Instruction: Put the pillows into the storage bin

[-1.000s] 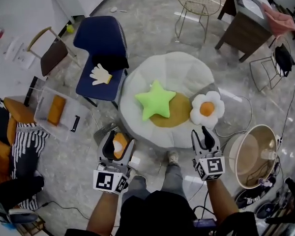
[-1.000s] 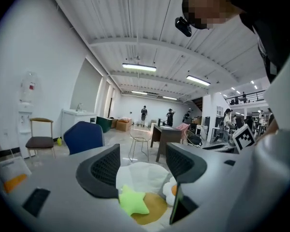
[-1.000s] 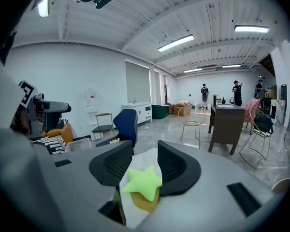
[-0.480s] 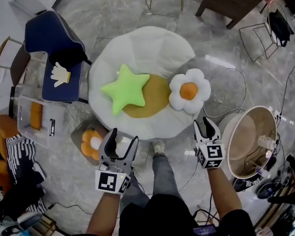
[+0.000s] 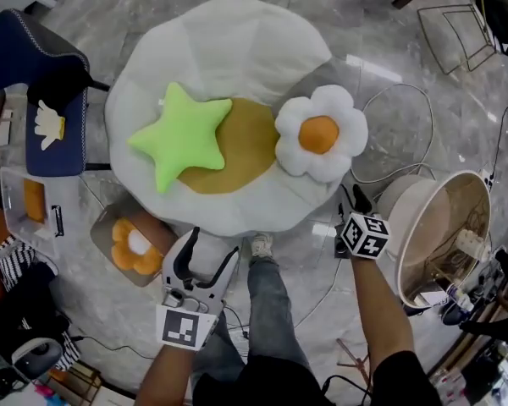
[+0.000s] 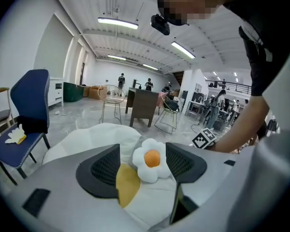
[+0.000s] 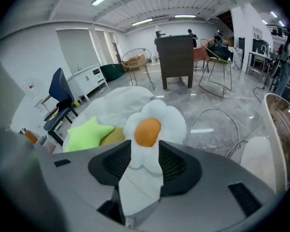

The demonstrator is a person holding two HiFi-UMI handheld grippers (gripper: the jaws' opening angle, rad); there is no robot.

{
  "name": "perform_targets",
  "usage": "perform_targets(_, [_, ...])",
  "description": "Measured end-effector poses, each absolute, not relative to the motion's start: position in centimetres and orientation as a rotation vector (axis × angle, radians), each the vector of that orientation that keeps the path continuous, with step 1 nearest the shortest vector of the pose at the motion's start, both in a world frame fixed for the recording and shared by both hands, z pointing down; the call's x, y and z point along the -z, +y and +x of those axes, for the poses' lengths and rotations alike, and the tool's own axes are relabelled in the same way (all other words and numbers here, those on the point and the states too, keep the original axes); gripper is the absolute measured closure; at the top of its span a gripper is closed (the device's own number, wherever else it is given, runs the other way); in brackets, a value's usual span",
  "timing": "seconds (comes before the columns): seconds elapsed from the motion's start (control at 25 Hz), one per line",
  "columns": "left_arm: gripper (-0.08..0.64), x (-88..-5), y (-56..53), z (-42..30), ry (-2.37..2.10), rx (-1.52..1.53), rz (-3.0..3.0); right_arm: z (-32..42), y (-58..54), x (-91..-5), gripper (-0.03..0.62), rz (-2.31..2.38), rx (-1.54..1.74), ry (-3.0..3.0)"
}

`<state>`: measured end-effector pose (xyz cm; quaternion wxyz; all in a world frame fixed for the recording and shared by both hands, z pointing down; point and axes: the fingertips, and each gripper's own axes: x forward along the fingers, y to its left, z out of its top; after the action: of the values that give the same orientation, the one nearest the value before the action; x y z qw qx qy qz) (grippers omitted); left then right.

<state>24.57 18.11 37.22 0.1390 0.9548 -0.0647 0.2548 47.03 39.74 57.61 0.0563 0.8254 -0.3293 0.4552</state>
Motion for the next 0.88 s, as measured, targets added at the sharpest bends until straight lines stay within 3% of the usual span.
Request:
perform_targets(0.32, [0.249, -44.7, 19.1, 24.2, -0.136, -0.888, 2.671, 48.2, 40.4, -67.5, 0.362, 2.464, -1.54, -0.895])
perform_targets(0.88, [0.249, -48.4, 18.4, 24.4, -0.139, -1.002, 2.626, 49.7, 40.8, -74.6, 0.188, 2.523, -1.84, -0.793])
